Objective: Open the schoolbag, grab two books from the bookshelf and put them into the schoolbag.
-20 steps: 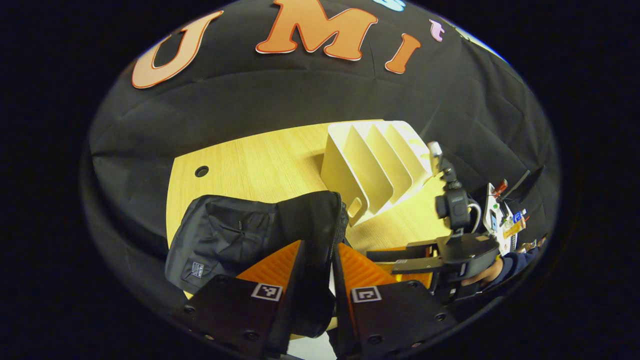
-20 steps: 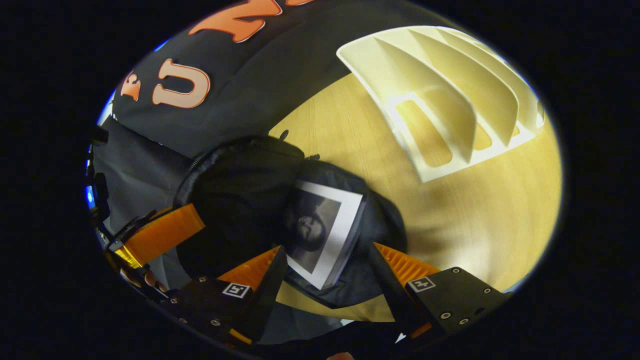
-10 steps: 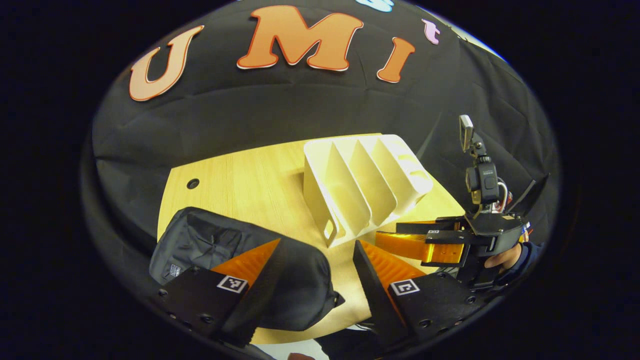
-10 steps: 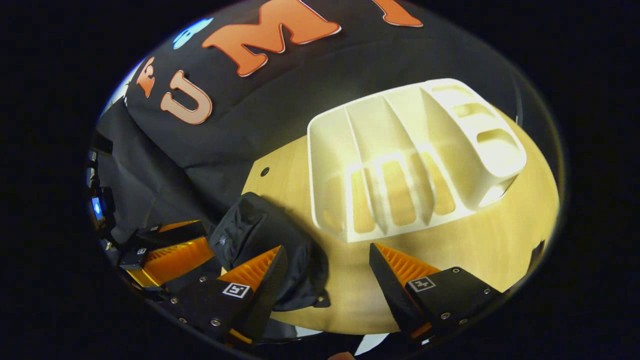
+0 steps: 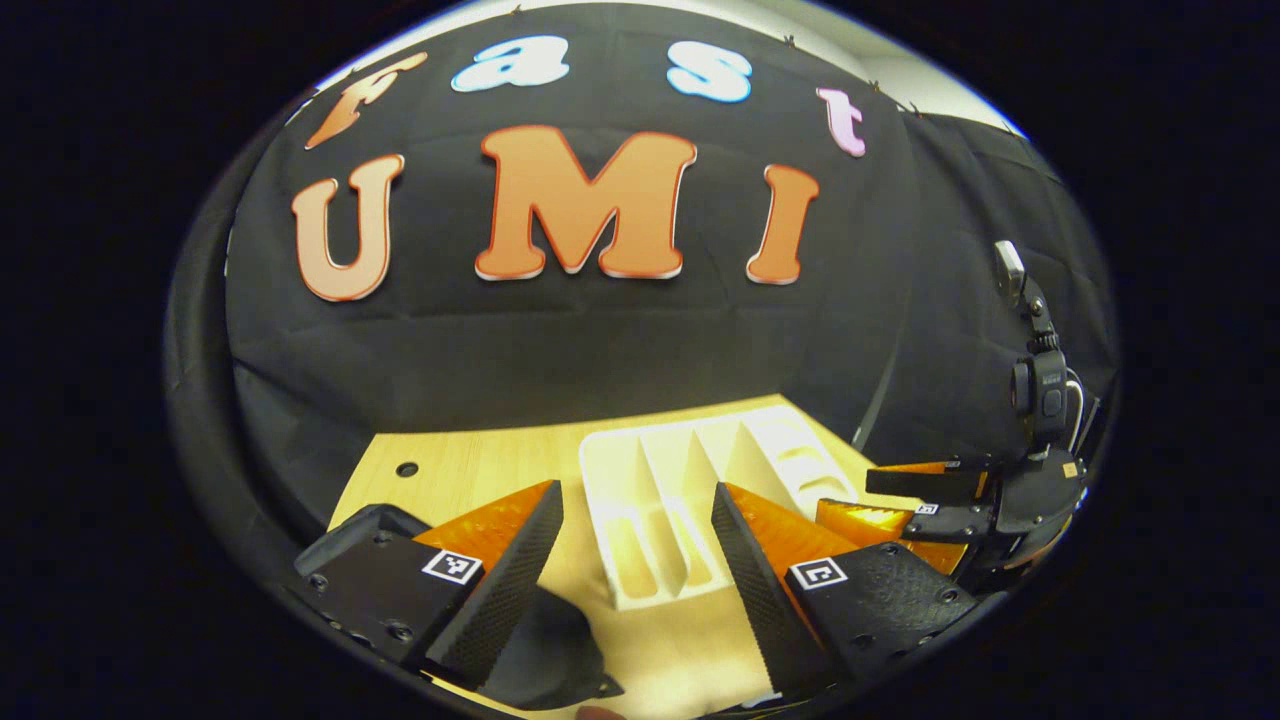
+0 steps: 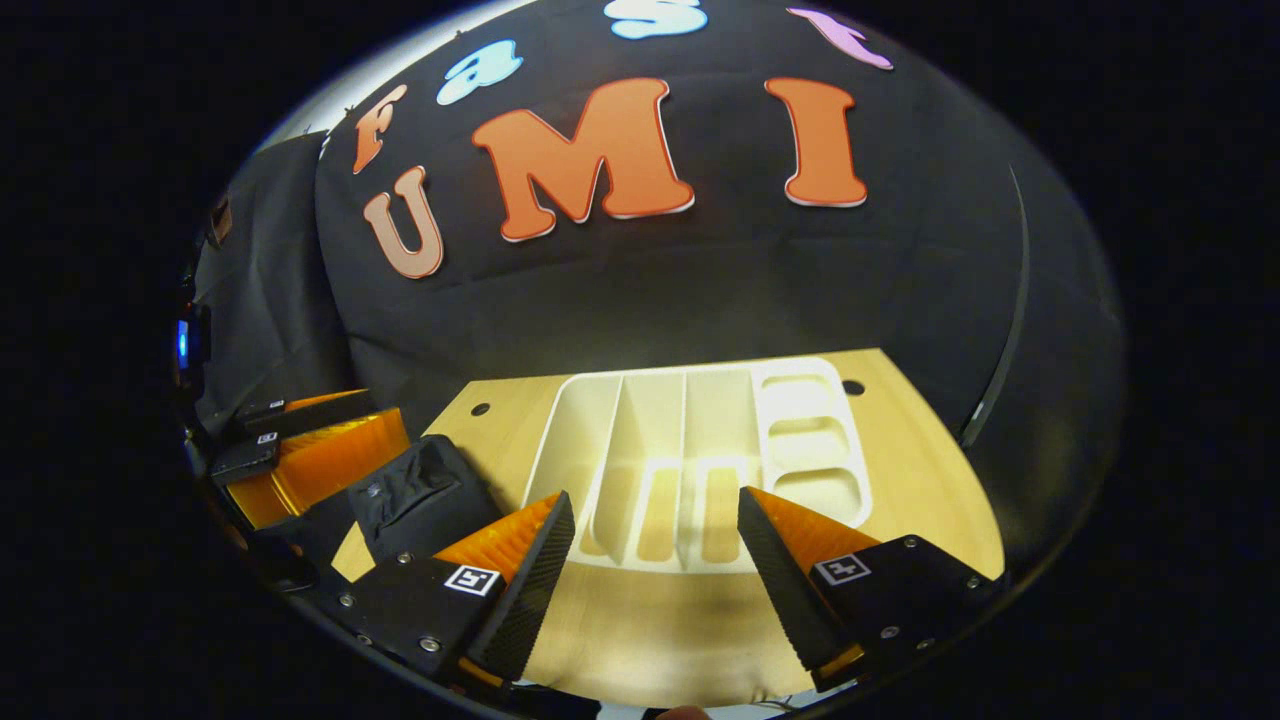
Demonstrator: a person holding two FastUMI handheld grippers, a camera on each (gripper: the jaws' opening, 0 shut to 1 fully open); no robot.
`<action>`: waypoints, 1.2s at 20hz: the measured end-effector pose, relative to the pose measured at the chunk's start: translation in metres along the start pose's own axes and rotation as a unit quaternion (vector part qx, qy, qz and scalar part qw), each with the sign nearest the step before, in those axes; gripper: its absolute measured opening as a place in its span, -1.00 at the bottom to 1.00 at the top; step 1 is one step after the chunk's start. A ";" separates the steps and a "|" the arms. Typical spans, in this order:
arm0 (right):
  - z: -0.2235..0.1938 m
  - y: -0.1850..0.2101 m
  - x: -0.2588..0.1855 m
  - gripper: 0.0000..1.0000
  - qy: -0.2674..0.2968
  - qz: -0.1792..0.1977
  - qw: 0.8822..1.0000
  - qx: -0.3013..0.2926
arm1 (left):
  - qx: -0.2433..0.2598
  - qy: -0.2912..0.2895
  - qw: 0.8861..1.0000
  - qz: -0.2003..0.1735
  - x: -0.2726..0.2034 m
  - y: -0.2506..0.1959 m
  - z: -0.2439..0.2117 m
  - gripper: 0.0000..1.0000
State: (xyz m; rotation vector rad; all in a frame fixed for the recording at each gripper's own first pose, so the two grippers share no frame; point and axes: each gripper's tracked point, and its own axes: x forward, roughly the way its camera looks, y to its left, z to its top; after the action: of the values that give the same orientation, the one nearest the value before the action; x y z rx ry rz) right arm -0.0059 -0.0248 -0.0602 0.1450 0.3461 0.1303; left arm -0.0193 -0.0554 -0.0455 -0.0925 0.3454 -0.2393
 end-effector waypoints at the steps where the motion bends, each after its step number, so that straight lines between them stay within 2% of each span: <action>1: 0.007 -0.005 -0.008 0.97 -0.011 -0.003 1.000 -0.006 | -0.007 -0.019 1.000 0.003 -0.001 -0.009 0.009 0.92; 8: 0.046 -0.036 -0.032 0.96 -0.087 -0.005 0.996 -0.027 | -0.003 -0.130 0.991 0.042 -0.017 -0.035 0.049 0.92; 11: 0.054 -0.041 -0.037 0.95 -0.104 -0.007 0.994 -0.028 | -0.007 -0.135 0.990 0.048 -0.019 -0.039 0.051 0.86; 12: 0.057 -0.042 -0.037 0.95 -0.108 -0.009 0.994 -0.025 | -0.008 -0.140 0.989 0.052 -0.020 -0.038 0.053 0.92; 15: 0.058 -0.048 -0.041 0.95 -0.119 -0.006 0.993 -0.018 | -0.016 -0.157 0.986 0.061 -0.026 -0.037 0.056 0.92; 16: 0.060 -0.051 -0.043 0.95 -0.127 -0.012 0.992 -0.021 | -0.021 -0.165 0.984 0.067 -0.029 -0.036 0.056 0.86; 18: 0.065 -0.056 -0.045 0.96 -0.140 -0.019 0.990 -0.027 | -0.022 -0.179 0.980 0.078 -0.031 -0.035 0.058 0.92; 20: 0.064 -0.058 -0.047 0.95 -0.148 -0.022 0.988 -0.031 | -0.018 -0.188 0.978 0.090 -0.034 -0.035 0.058 0.84; 24: 0.048 -0.041 -0.054 0.95 -0.168 -0.037 0.984 -0.043 | -0.005 -0.198 0.975 0.100 -0.035 -0.037 0.060 0.92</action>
State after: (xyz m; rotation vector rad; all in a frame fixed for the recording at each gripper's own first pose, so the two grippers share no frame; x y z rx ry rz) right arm -0.0356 -0.0788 -0.0045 0.0662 0.0084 0.0450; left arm -0.0386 -0.0800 0.0274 -0.1128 -0.0416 -0.0165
